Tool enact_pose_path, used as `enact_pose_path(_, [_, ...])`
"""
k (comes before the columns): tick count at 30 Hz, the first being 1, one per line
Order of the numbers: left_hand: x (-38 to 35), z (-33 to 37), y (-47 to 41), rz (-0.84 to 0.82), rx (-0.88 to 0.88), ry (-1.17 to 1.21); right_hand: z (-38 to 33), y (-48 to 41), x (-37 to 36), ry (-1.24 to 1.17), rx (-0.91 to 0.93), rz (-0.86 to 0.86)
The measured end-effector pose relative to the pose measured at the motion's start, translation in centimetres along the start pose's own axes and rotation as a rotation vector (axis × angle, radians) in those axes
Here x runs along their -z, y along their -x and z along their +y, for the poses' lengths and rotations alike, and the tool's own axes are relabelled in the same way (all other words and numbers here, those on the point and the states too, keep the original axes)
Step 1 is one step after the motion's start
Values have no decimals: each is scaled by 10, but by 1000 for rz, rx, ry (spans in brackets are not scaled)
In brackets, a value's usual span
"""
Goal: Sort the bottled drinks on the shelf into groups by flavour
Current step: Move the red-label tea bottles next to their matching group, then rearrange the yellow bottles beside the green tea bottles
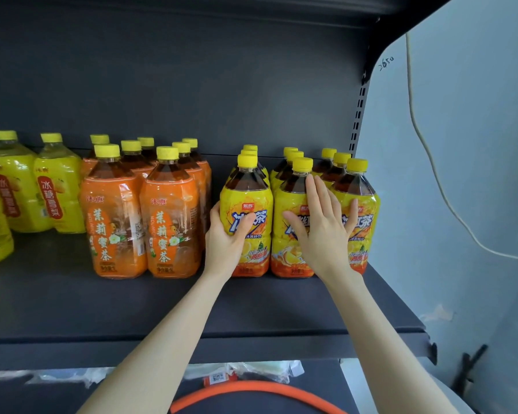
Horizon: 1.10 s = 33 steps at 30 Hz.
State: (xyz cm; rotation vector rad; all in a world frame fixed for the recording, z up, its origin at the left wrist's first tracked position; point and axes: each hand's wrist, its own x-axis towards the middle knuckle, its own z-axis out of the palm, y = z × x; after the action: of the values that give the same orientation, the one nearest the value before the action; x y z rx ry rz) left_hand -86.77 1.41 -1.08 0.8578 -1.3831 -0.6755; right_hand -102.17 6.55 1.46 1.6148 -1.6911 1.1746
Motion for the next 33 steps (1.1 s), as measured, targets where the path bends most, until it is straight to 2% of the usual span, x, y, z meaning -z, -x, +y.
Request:
enact_pose_path(5, [-1, 0, -1, 7, 8, -23, 1, -1, -2, 12, -8, -2])
enact_pose_path(11, [5, 9, 2, -31, 44, -101, -6, -1, 8, 19, -30, -87])
enact_pose_path(16, [16, 23, 22, -53, -13, -251, -10, -4, 30, -11, -69, -222])
enact_pose_path(20, [34, 39, 41, -14, -107, -465, -18, -2, 53, -66, -87, -195])
enact_pose_path(27, [99, 91, 47, -111, -280, -600, -68, 6, 88, -222, -68, -96])
enact_pose_path(33, [196, 122, 59, -121, -392, -754, -156, 25, 97, -308, 40, -82])
